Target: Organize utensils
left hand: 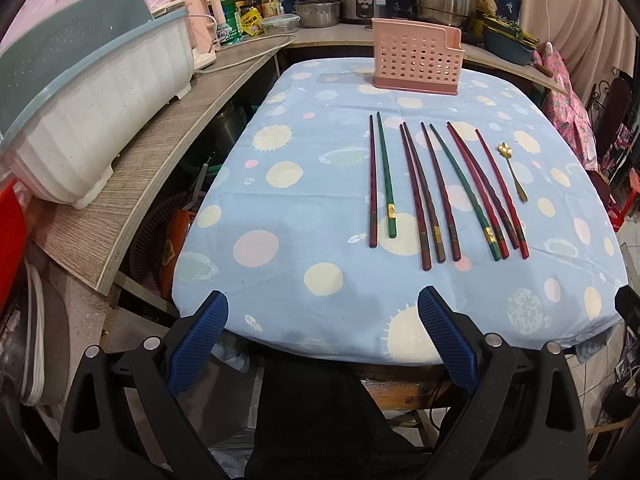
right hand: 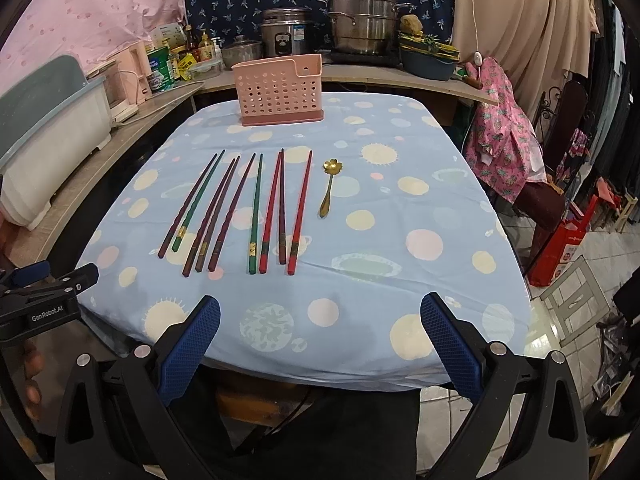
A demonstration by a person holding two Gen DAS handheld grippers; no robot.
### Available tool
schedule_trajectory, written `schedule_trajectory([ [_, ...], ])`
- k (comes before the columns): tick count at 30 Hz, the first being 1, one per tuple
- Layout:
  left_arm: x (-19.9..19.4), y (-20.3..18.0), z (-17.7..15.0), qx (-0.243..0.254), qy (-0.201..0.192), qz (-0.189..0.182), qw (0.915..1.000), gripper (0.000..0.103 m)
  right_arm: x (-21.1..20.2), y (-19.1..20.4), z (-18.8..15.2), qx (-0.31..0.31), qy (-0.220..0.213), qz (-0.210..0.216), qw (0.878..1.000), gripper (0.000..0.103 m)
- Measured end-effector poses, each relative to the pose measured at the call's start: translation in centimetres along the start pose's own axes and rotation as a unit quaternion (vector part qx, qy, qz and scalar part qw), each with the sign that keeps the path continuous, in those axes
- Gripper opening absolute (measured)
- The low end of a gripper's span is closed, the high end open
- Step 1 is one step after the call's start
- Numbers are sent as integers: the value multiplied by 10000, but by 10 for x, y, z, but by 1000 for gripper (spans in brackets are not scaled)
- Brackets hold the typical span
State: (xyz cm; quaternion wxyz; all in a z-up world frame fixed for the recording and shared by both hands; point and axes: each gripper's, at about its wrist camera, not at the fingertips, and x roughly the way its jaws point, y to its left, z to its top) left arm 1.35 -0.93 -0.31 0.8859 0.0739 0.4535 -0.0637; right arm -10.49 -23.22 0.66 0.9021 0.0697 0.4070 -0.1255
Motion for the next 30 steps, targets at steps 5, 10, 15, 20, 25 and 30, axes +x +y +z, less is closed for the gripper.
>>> schedule_trajectory([
  [5,25,6,15,-103,-48,20,9999,91,19,-6,10,22,-69,-2,10000,96],
  [10,54,1,31,-104,-95,-27,9999,91,47,-8,21,-58,-140,-34,9999,91],
  [15,85,-5,43,-84,-31,-101,9999,86,82,-9,36,-49,-75,-41,10000,80],
  [20,112,-6,51,-151,173,-160,9996,75,112,-11,49,-21,-16,-69,10000,70],
  [25,127,-9,51,-197,345,-261,9989,70,134,-17,60,110,108,-23,9999,63],
  [30,134,-11,50,-212,454,-343,9982,63,147,-18,65,173,162,21,9997,59],
])
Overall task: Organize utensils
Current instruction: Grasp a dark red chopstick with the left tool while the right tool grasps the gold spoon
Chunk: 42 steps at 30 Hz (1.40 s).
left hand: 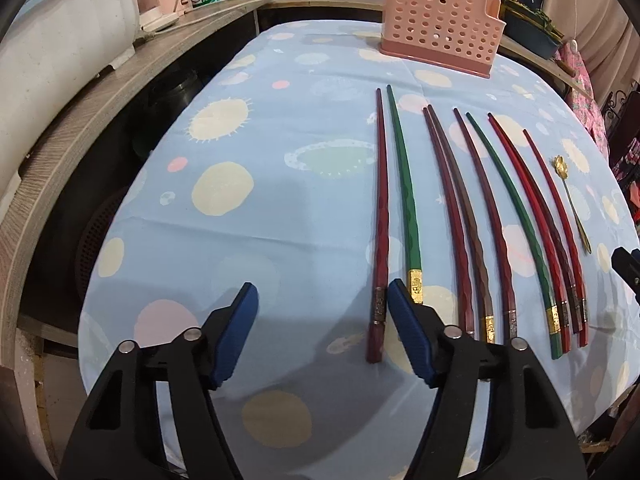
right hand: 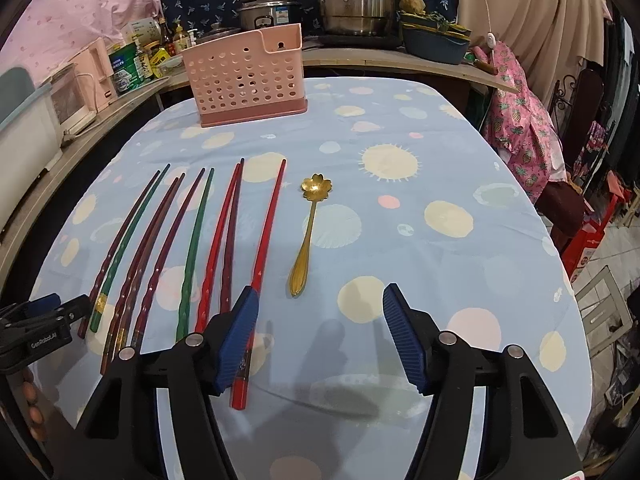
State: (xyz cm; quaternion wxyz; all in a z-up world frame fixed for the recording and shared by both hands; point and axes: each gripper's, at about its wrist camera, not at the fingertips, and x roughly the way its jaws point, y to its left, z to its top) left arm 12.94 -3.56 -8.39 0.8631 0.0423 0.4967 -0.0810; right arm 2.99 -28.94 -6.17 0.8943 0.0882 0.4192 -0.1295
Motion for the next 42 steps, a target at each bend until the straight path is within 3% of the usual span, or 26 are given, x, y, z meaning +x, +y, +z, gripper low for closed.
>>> schedule_trajectory([
  [6,2,0,-1,-12,60,-105,9999,55,9,2,3,51,87,68,9999,54],
  [9,1,-1,0,-8,61,-159,9999,39,15,0,9,146,108,147,9997,48],
  [11,1,0,2,-60,100,-255,9996,23,19,-2,11,223,133,190,9995,43],
  [14,1,0,4,-130,172,-344,9992,11,27,-5,15,312,190,248,9990,34],
  [18,2,-1,5,-144,212,-328,9991,11,38,-6,15,395,329,348,9981,24],
  [28,2,-2,6,-69,261,-277,9993,11,47,1,12,293,409,359,9981,12],
  [37,0,3,11,-197,351,-345,9986,11,35,-5,11,301,365,393,9981,11],
  [42,-20,8,19,-225,156,-382,9989,10,16,-12,17,341,216,390,9984,10],
])
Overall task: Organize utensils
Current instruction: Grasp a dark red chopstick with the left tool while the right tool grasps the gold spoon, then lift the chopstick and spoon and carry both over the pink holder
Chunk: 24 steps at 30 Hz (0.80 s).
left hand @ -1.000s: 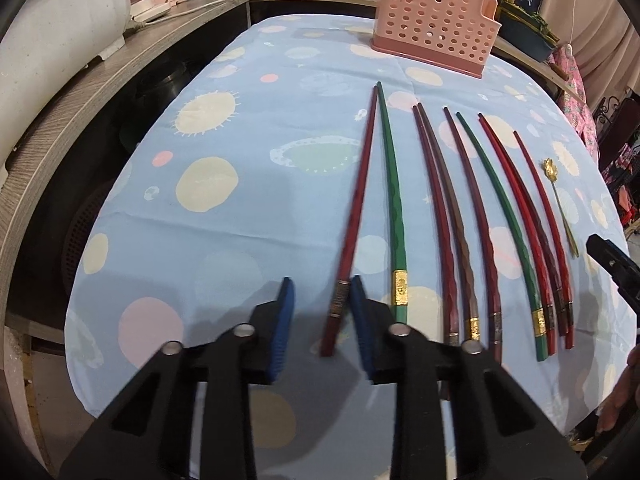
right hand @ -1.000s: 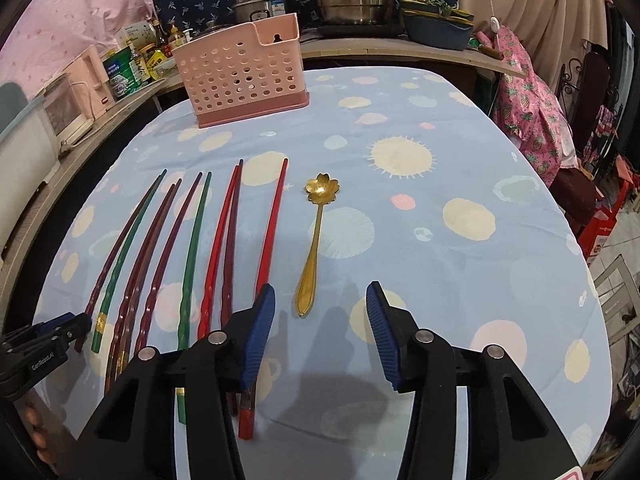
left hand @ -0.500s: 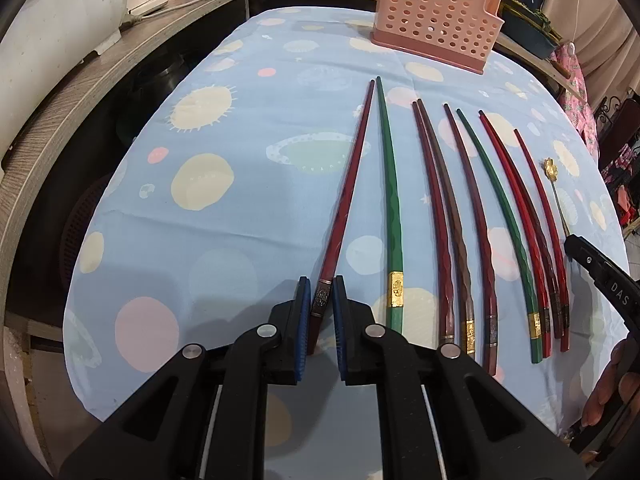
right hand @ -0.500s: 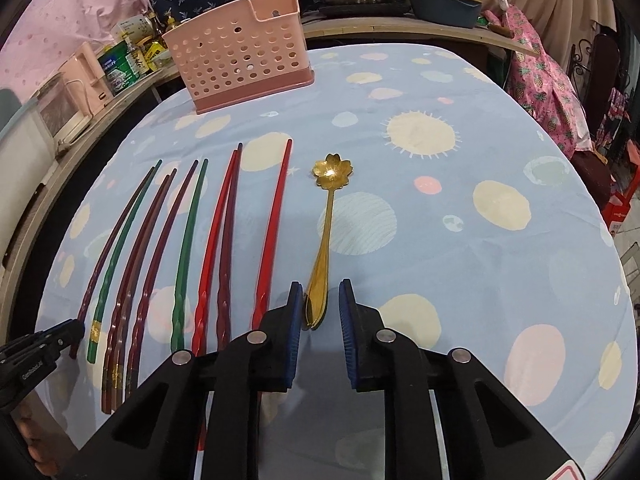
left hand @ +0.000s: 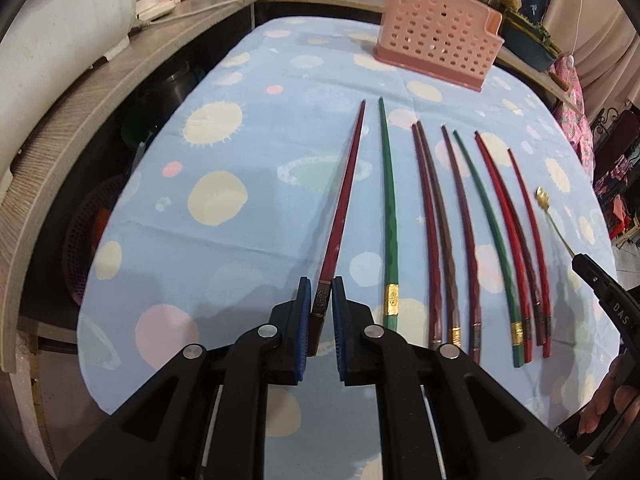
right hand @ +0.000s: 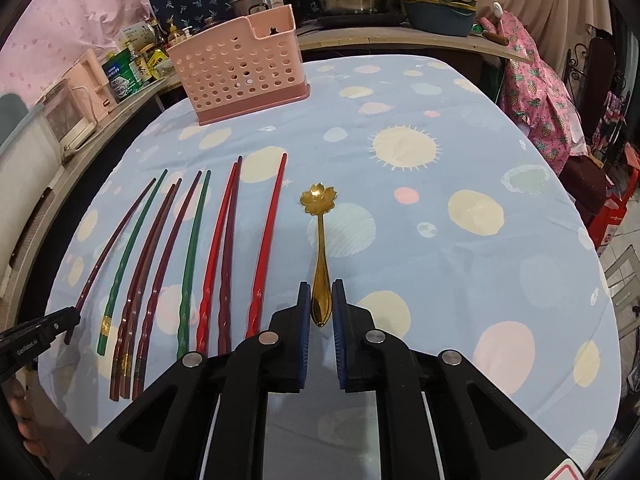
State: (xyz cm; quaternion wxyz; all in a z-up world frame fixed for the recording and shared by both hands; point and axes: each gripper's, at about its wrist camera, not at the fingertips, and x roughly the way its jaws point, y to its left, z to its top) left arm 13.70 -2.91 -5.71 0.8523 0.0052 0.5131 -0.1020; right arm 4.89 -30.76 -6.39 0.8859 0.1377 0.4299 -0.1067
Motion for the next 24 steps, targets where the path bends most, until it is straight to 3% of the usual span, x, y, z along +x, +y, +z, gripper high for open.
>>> schedule_trajectory([
  [5,-26,4,15,-109,-262,-68,9996,9,-20,-4,12,70,-209,-48,9997,9],
  [8,-42,8,26,-191,-479,-124,9986,7,-28,-8,22,146,-316,-34,9994,2],
  [16,-71,6,62,-196,-917,-148,9955,6,-42,-12,46,190,-568,-38,9982,2],
  [24,-94,-3,123,-131,-1405,-204,9898,6,-58,-9,96,202,-966,173,9950,2],
])
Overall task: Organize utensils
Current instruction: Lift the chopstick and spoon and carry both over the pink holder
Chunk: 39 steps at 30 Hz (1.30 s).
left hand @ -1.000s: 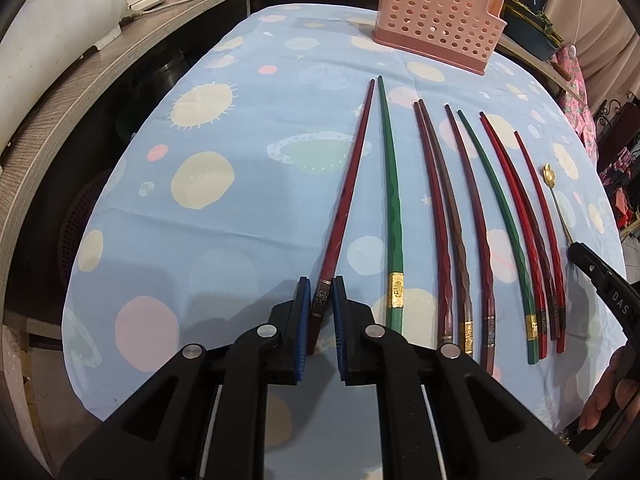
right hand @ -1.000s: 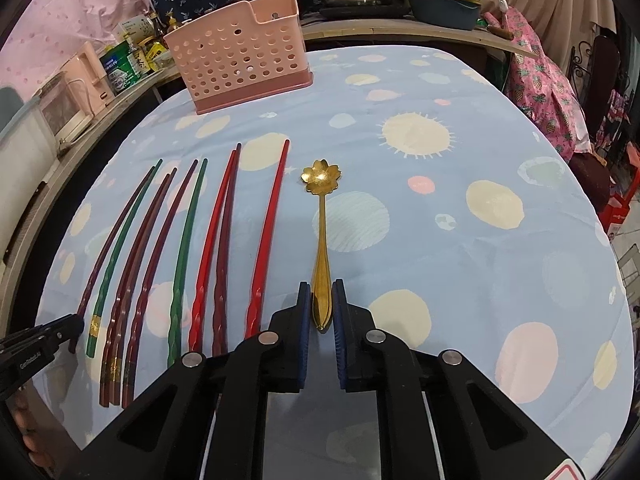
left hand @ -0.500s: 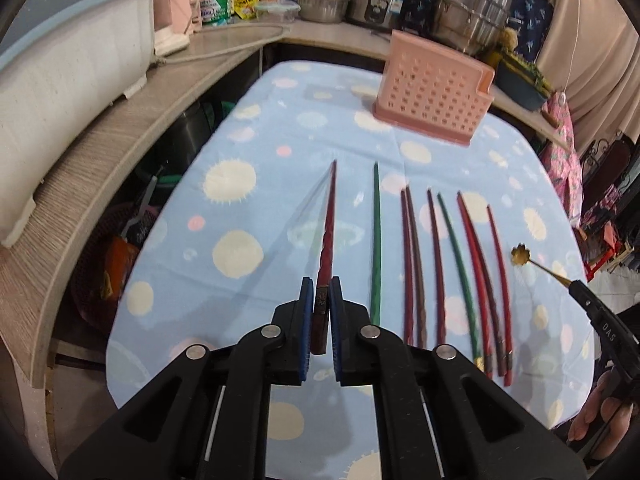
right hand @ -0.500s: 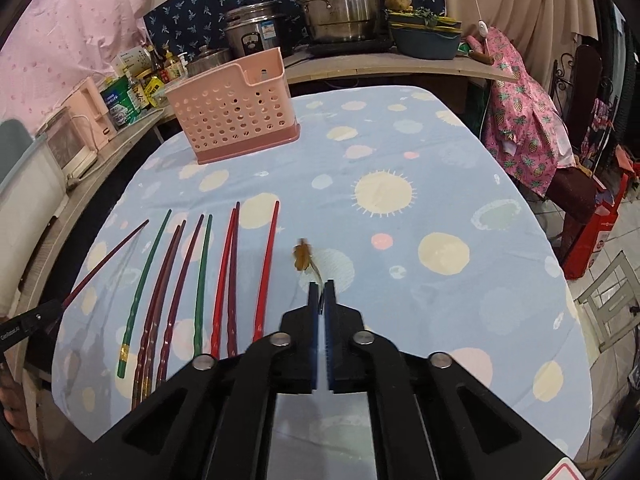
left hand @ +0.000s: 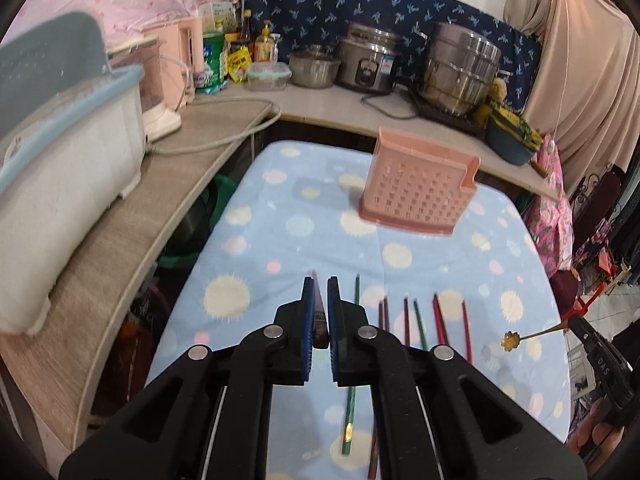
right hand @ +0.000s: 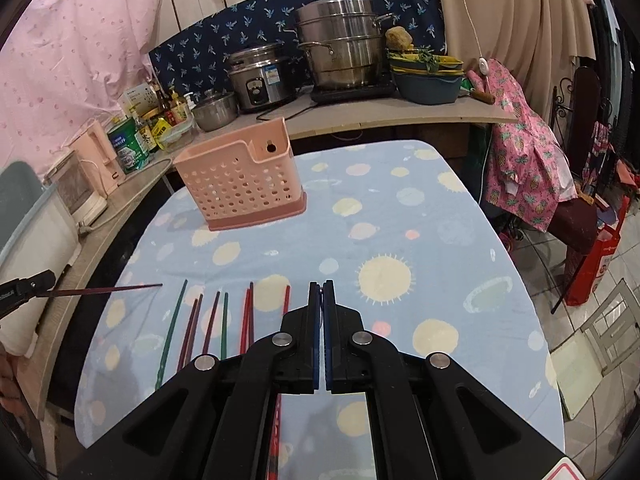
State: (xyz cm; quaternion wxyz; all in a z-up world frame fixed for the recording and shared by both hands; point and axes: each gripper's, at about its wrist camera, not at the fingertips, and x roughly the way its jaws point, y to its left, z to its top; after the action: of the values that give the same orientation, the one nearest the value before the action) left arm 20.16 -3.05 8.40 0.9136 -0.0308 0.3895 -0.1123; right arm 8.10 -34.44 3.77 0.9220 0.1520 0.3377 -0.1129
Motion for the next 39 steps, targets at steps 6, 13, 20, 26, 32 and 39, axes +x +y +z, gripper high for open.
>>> schedule_trajectory([
  [6,-1,-17,70,71,-513,-101,9986,6,9,9,60,-11,-385,242,9990,2],
  [13,-8,-48,151,37,-1301,-276,9911,0,44,26,130,-34,-621,446,9971,2],
  [20,-5,-63,196,44,-1572,-391,9868,0,66,36,160,-52,-664,507,9965,2],
  [26,25,-39,155,284,-863,-16,9959,0,60,32,128,-68,-533,406,9977,2],
  [32,84,-13,80,490,265,311,9980,1,48,21,86,-10,-343,202,9992,2],
  [39,144,-16,21,530,1150,124,9919,40,39,8,67,133,-179,105,9997,2],
])
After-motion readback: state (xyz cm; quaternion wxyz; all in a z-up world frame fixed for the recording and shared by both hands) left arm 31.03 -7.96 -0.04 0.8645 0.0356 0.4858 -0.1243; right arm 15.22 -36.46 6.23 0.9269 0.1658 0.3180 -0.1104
